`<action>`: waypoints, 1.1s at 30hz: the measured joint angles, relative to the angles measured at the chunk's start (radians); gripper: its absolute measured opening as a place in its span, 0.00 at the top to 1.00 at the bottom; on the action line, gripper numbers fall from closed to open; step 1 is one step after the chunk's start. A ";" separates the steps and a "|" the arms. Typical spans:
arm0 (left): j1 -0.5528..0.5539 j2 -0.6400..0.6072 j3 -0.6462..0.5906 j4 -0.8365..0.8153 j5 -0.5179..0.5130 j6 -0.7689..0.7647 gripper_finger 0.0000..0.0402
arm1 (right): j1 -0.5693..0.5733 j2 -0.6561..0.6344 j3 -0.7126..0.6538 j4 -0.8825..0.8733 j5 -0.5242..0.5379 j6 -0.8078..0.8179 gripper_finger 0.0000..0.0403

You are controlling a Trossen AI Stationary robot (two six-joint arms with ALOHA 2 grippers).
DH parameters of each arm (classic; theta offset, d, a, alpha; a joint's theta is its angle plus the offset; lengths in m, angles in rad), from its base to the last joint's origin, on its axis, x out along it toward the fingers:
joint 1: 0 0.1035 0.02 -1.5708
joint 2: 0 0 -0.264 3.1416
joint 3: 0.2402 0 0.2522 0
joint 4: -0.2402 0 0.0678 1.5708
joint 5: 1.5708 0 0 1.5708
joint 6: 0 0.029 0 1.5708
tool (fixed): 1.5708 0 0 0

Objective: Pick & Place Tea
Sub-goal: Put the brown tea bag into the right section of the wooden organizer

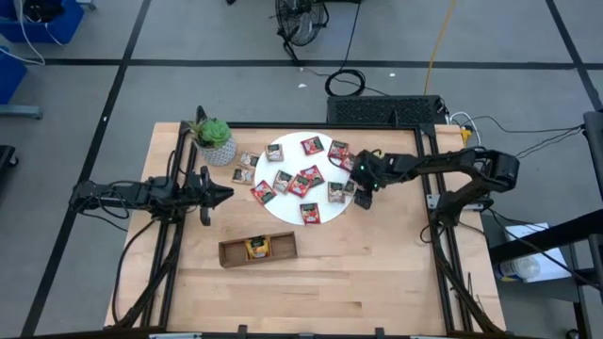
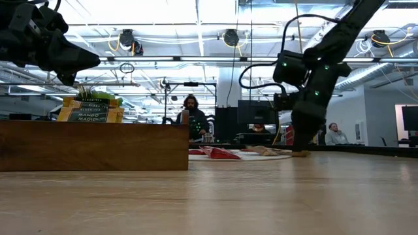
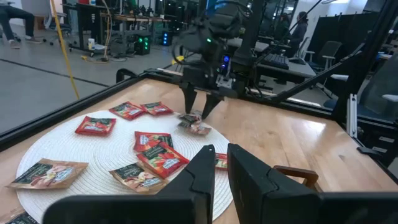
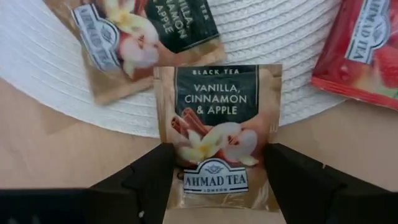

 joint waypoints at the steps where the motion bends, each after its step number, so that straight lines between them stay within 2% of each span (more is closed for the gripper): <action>1: 0.000 0.000 0.000 0.000 0.000 0.000 0.88 | 0.012 -0.002 -0.011 0.008 0.041 -0.006 0.42; 4: 0.000 0.000 0.000 0.000 0.000 0.000 0.88 | 0.038 -0.004 -0.044 0.031 0.106 0.004 0.42; 8: 0.000 0.000 0.000 0.000 0.000 0.000 0.88 | 0.060 -0.003 -0.075 0.032 0.129 0.049 0.45; 12: 0.000 0.000 0.000 0.000 0.000 0.000 0.88 | 0.077 -0.002 -0.098 0.025 0.131 0.085 0.52; 16: 0.000 0.000 0.000 0.000 0.000 0.000 0.88 | 0.091 -0.001 -0.102 0.022 0.116 0.115 0.66; 21: 0.000 0.000 0.000 0.000 0.000 0.000 0.88 | 0.114 -0.007 -0.103 0.026 0.104 0.143 0.93; 22: 0.000 0.000 0.000 0.000 0.000 0.000 0.88 | 0.123 -0.012 -0.103 0.026 0.110 0.143 0.96; 29: 0.000 0.000 0.000 0.000 0.000 0.000 0.88 | 0.211 -0.138 -0.091 -0.003 0.181 0.198 0.99; 33: 0.000 0.000 0.000 0.000 0.000 0.000 0.88 | 0.289 -0.251 -0.072 0.100 0.217 0.241 0.99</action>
